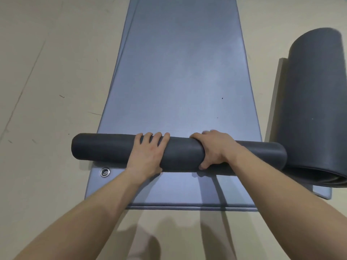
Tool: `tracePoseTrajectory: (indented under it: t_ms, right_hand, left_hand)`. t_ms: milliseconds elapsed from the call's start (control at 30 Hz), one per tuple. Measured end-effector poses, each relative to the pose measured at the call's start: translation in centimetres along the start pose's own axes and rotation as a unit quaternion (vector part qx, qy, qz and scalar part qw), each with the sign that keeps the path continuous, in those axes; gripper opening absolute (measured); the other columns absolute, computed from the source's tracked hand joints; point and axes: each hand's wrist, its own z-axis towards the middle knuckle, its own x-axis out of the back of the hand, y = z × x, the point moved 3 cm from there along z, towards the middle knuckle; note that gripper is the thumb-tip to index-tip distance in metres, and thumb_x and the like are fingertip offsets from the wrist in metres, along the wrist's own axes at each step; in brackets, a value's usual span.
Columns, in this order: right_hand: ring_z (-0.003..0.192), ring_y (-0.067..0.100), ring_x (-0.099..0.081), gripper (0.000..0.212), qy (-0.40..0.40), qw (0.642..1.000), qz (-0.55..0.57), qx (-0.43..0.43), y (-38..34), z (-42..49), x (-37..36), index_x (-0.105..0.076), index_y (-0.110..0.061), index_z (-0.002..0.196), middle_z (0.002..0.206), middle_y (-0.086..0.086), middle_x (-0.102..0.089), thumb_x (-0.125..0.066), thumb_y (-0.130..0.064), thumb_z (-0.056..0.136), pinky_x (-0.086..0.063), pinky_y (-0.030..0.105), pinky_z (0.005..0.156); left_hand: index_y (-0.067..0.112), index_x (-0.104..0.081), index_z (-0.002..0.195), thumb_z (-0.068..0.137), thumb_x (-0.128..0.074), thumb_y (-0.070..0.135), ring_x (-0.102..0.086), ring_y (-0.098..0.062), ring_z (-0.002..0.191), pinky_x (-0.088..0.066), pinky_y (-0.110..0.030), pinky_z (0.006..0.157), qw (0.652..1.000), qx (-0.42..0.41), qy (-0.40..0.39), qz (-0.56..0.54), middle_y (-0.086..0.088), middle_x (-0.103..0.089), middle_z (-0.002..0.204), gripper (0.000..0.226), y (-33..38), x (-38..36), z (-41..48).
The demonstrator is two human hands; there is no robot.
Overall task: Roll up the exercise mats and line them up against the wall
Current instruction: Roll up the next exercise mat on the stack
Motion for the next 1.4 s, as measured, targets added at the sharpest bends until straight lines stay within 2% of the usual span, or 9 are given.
tracePoseTrajectory:
  t_ms: [67, 167, 367, 600, 833, 967, 1100, 1300, 1400]
  right_hand:
    - [0.13, 0.032, -0.044, 0.119, 0.137, 0.986, -0.097, -0.016, -0.1, -2.0, -2.9, -0.024, -0.031, 0.157, 0.144, 0.006, -0.044, -0.084, -0.061, 0.059, -0.031, 0.055, 0.115]
    - [0.134, 0.046, -0.04, 0.124, 0.239, 0.96, -0.142, -0.036, -0.8, -2.9, -6.2, -0.026, -0.019, 0.16, 0.149, 0.021, -0.04, -0.089, -0.04, 0.057, -0.023, 0.068, 0.111]
    - [0.117, 0.031, -0.055, 0.123, 0.092, 0.991, -0.096, 0.003, 1.0, 2.0, -1.7, -0.018, -0.035, 0.151, 0.136, 0.002, -0.049, -0.086, -0.058, 0.051, -0.039, 0.052, 0.101]
    - [0.11, 0.023, -0.06, 0.109, -0.082, 0.995, 0.053, 0.014, 1.4, 2.6, 2.0, -0.034, -0.043, 0.147, 0.123, -0.008, -0.058, -0.094, -0.048, 0.055, -0.052, 0.043, 0.096]
    - [0.13, 0.033, -0.046, 0.125, 0.088, 0.994, -0.067, -0.026, -2.0, -2.8, -3.5, -0.011, -0.036, 0.154, 0.148, 0.001, -0.042, -0.081, -0.073, 0.058, -0.031, 0.057, 0.112]
    - [0.109, 0.029, -0.06, 0.104, 0.064, 0.998, -0.006, -0.014, -0.3, 0.3, -1.0, -0.027, -0.044, 0.145, 0.127, -0.005, -0.057, -0.08, -0.064, 0.058, -0.046, 0.048, 0.096]
    - [0.106, 0.022, -0.062, 0.104, -0.039, 0.997, 0.066, 0.021, 0.8, 2.8, 2.1, -0.04, -0.046, 0.143, 0.121, -0.011, -0.063, -0.088, -0.061, 0.052, -0.052, 0.042, 0.093]
    - [0.12, 0.034, -0.052, 0.128, 0.241, 0.961, -0.129, -0.039, -0.2, -0.2, -2.0, -0.023, -0.027, 0.157, 0.14, 0.006, -0.049, -0.086, -0.061, 0.051, -0.035, 0.057, 0.105]
    - [0.109, 0.035, -0.055, 0.116, 0.213, 0.966, -0.14, -0.042, 0.0, 1.2, -0.6, -0.018, -0.028, 0.153, 0.132, 0.006, -0.052, -0.085, -0.053, 0.061, -0.043, 0.051, 0.095]
  left_hand:
    - [0.024, -0.025, 0.151, 0.06, -0.08, 0.06, -0.054, -0.029, 0.118, -0.035, -0.048, 0.106, 0.998, -0.013, -0.054, -0.008, 0.0, -0.05, 0.14, 0.112, -0.5, 0.6, 1.5]
    - [0.029, -0.028, 0.15, 0.057, -0.08, 0.065, -0.057, -0.025, 0.116, -0.039, -0.045, 0.106, 0.99, -0.042, -0.124, -0.05, 0.005, -0.052, 0.139, 0.112, -1.3, 1.5, 3.6]
    - [0.02, -0.023, 0.157, 0.065, -0.077, 0.068, -0.044, -0.034, 0.138, -0.03, -0.056, 0.115, 0.999, -0.003, -0.034, 0.025, -0.007, -0.043, 0.152, 0.117, -1.5, 0.6, 1.8]
    - [0.033, -0.043, 0.131, 0.06, -0.074, 0.06, -0.063, -0.022, 0.088, -0.052, -0.038, 0.078, 0.989, -0.031, -0.134, -0.057, 0.008, -0.06, 0.11, 0.081, -3.2, 3.2, 4.5]
    - [0.042, -0.046, 0.134, 0.057, -0.085, 0.055, -0.062, -0.02, 0.093, -0.056, -0.042, 0.087, 0.924, -0.032, -0.351, -0.15, 0.01, -0.064, 0.103, 0.087, -3.0, 4.8, 5.2]
    - [0.041, -0.028, 0.156, 0.057, -0.079, 0.068, -0.052, -0.024, 0.127, -0.043, -0.046, 0.109, 0.968, -0.025, -0.196, -0.157, 0.006, -0.051, 0.144, 0.115, -4.0, 3.2, 4.0]
    - [0.031, -0.033, 0.154, 0.052, -0.08, 0.072, -0.05, -0.034, 0.13, -0.037, -0.054, 0.109, 0.999, 0.033, 0.024, -0.027, -0.005, -0.051, 0.145, 0.119, -2.7, 0.5, 0.6]
    - [0.043, -0.04, 0.137, 0.057, -0.07, 0.065, -0.065, -0.024, 0.097, -0.051, -0.039, 0.08, 0.993, 0.021, -0.077, -0.086, 0.011, -0.063, 0.117, 0.089, -4.7, 3.5, 5.3]
    - [0.046, -0.046, 0.132, 0.06, -0.075, 0.062, -0.062, -0.022, 0.089, -0.05, -0.036, 0.073, 0.983, 0.038, -0.147, -0.104, 0.012, -0.063, 0.097, 0.079, -5.3, 4.6, 6.9]
